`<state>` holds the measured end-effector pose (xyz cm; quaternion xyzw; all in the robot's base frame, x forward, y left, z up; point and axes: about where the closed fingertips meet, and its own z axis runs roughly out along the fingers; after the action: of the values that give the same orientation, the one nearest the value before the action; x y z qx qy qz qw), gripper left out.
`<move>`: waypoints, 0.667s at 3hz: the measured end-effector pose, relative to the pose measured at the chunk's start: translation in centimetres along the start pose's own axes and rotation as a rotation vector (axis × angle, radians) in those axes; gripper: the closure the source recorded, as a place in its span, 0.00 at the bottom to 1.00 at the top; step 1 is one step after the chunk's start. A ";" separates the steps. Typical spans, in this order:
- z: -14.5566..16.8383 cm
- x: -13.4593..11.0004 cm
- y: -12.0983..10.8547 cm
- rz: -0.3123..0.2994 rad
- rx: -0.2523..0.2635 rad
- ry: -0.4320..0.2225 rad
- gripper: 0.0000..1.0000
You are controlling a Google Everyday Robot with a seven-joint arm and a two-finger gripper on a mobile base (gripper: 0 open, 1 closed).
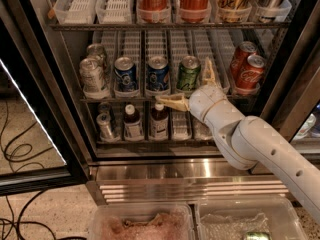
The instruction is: Pick green can from middle shelf of fridge
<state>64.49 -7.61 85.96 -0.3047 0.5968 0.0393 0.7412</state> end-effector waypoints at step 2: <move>0.4 -0.1 -1.6 -0.012 0.049 -0.011 0.00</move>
Offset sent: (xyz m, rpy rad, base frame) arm 0.0160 -0.0215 0.0122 0.0098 -0.0463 -0.0744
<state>65.54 -8.68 86.79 -0.2898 0.5916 0.0217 0.7520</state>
